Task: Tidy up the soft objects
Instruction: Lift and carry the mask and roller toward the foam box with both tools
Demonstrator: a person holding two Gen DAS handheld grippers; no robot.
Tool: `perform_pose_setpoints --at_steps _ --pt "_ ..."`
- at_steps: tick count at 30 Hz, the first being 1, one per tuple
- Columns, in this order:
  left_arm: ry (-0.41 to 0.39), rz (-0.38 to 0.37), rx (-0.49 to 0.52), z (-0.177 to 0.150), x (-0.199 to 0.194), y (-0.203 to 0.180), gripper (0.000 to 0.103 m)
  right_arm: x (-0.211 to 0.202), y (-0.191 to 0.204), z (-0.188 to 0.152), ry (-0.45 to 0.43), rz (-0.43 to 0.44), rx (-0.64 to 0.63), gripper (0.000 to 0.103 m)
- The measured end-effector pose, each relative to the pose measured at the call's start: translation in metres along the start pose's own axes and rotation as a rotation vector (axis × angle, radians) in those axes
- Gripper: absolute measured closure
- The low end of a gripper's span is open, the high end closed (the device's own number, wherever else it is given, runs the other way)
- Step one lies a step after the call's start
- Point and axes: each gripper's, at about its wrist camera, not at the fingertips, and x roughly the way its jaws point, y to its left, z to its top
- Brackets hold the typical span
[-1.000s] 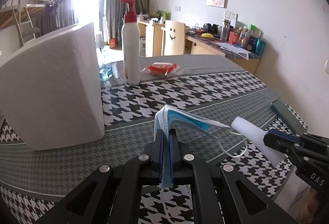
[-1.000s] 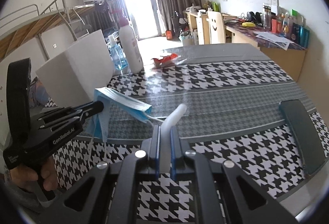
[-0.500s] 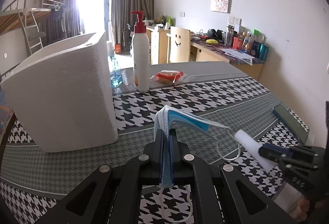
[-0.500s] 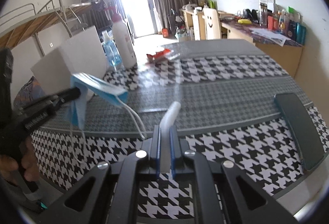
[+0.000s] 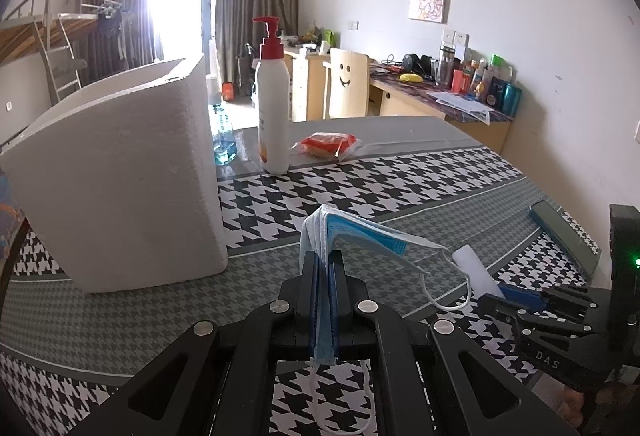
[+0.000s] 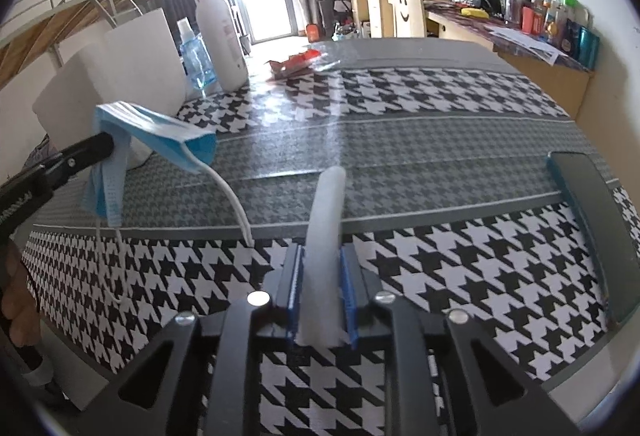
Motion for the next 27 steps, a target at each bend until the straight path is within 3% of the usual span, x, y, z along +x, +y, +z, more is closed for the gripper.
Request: perform_pose_setpoints --at_steps 4,7,27 --pt "-0.002 -0.003 0.004 0.000 -0.001 0.001 0.098 0.002 0.000 0.002 -0.001 -0.001 0.004 0.078" --pt "-0.004 -0.002 0.009 0.001 -0.003 0.001 0.098 0.001 0.001 0.003 -0.010 0.002 0.004 0.089" --pt "-0.059 0.045 0.023 0.018 -0.025 0.008 0.098 -0.055 0.028 0.027 -0.176 0.057 -0.061 0.090"
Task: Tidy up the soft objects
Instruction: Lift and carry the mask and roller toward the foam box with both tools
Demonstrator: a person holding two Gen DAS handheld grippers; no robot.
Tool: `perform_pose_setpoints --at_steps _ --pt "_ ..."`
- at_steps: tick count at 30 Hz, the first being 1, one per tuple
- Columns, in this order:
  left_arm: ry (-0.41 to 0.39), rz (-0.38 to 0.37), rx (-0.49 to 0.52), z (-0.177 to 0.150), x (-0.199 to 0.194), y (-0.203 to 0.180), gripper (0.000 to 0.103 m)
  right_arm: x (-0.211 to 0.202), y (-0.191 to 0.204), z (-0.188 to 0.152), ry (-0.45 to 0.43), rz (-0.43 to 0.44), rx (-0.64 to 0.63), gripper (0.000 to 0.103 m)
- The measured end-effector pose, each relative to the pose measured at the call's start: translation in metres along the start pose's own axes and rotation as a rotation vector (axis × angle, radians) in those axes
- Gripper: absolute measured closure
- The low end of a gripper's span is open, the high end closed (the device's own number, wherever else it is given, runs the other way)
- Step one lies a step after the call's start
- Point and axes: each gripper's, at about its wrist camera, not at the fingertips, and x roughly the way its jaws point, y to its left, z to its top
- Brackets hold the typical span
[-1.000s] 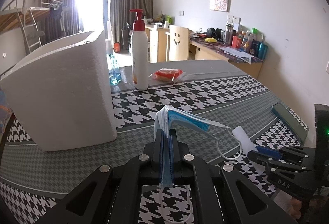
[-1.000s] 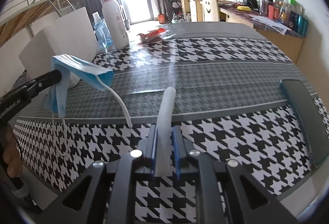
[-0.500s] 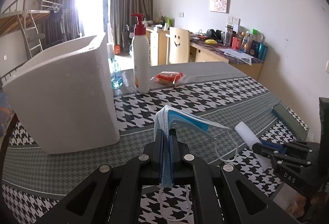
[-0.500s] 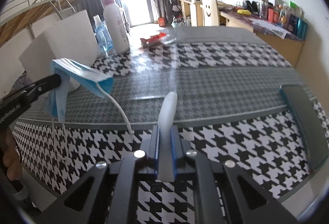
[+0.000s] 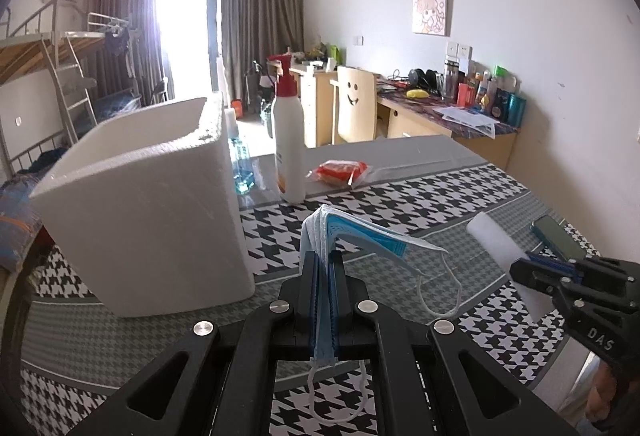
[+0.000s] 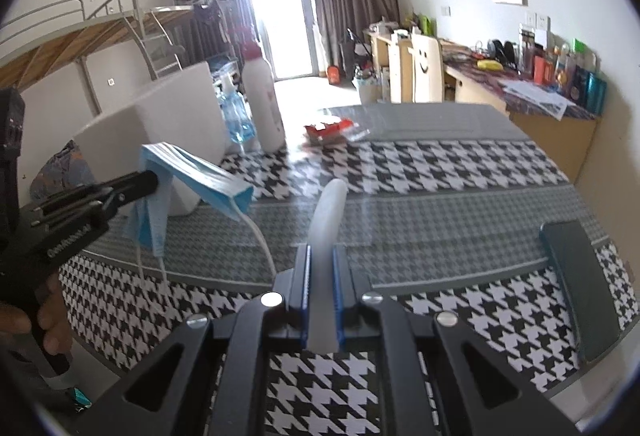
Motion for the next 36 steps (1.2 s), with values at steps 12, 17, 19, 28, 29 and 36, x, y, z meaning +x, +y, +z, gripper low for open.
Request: perform_pose_setpoints --at_steps 12,17,19,28,29,36 --pt "-0.050 0.030 0.018 0.021 -0.016 0.008 0.098 -0.017 0.010 0.025 -0.087 0.035 -0.015 0.090" --pt "-0.068 0.021 0.019 0.034 -0.021 0.011 0.098 -0.020 0.013 0.037 -0.118 0.045 -0.028 0.090" --pt "-0.079 0.022 0.023 0.037 -0.024 0.012 0.098 -0.020 0.012 0.041 -0.125 0.049 -0.024 0.090" --pt "-0.122 0.038 0.021 0.054 -0.038 0.017 0.098 -0.030 0.015 0.059 -0.177 0.053 -0.035 0.090" --pt "-0.130 0.037 0.021 0.056 -0.040 0.018 0.098 -0.031 0.016 0.061 -0.183 0.054 -0.040 0.090" --pt "-0.184 0.056 0.012 0.072 -0.056 0.028 0.098 -0.036 0.018 0.072 -0.209 0.070 -0.049 0.090"
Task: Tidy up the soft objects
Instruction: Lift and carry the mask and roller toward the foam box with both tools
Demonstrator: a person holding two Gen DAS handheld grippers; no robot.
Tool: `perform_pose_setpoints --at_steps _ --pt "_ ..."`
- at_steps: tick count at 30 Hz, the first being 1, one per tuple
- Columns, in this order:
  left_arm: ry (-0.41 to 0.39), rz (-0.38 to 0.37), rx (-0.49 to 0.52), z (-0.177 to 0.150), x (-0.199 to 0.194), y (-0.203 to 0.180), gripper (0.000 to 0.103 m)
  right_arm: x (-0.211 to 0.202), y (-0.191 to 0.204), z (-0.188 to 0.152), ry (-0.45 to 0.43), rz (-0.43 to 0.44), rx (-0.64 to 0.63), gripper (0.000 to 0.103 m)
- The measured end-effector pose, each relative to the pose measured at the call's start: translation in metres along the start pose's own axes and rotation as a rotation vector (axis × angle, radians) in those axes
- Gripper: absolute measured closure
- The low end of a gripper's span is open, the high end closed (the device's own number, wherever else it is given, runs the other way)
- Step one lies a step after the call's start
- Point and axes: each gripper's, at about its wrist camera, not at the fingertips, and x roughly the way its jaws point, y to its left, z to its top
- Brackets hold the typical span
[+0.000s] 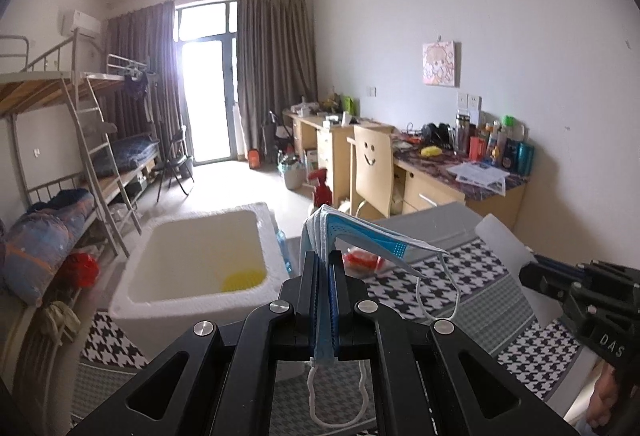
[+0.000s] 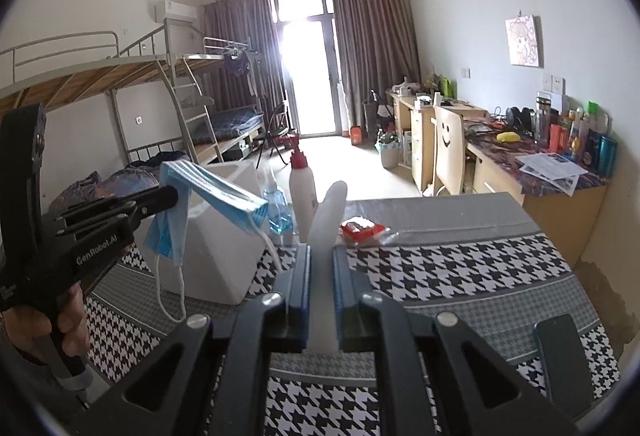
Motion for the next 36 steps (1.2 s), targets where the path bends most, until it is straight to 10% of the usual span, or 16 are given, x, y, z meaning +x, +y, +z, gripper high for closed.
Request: perform_pose_setpoints --at_steps 36 --pt "-0.050 0.174 -0.048 0.037 0.009 0.058 0.098 0.033 0.044 0.044 -0.015 0.148 -0.089 0.090"
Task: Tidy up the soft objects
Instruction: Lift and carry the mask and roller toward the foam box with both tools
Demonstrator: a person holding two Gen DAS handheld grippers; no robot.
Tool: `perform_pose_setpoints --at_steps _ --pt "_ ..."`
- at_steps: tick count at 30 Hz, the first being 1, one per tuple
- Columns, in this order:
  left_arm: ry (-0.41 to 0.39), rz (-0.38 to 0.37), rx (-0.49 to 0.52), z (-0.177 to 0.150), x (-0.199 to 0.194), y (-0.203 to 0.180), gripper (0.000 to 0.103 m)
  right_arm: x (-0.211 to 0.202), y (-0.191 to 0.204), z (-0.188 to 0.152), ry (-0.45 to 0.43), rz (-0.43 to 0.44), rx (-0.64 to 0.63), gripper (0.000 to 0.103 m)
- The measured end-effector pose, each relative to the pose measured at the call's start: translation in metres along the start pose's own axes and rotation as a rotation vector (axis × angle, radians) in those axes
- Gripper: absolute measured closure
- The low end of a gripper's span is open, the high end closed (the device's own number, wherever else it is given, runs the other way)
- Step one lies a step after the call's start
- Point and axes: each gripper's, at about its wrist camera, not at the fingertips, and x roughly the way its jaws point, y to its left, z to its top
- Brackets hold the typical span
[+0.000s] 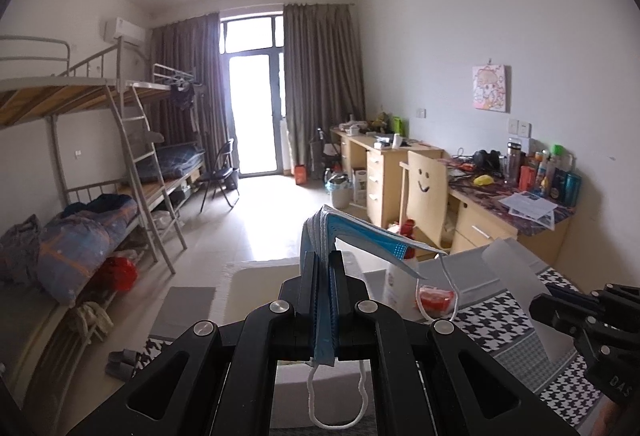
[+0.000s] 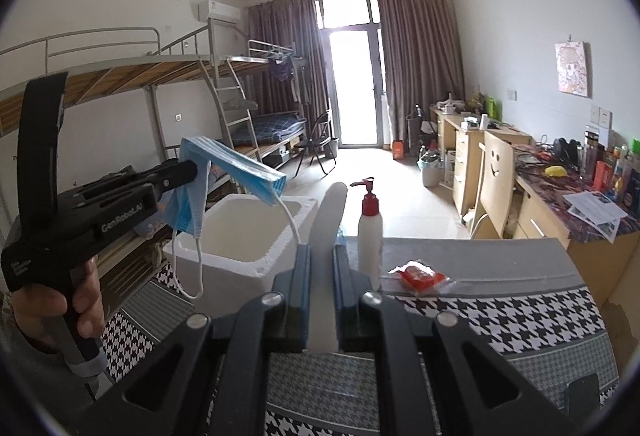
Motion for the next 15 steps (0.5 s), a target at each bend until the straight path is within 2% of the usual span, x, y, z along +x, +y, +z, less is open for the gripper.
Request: perform_pose_setpoints --at_steps 15 --pt "0.068 0.079 -0.033 -0.005 0.031 0.029 0.098 0.028 0.026 0.014 0.041 0.055 -0.054 0.090"
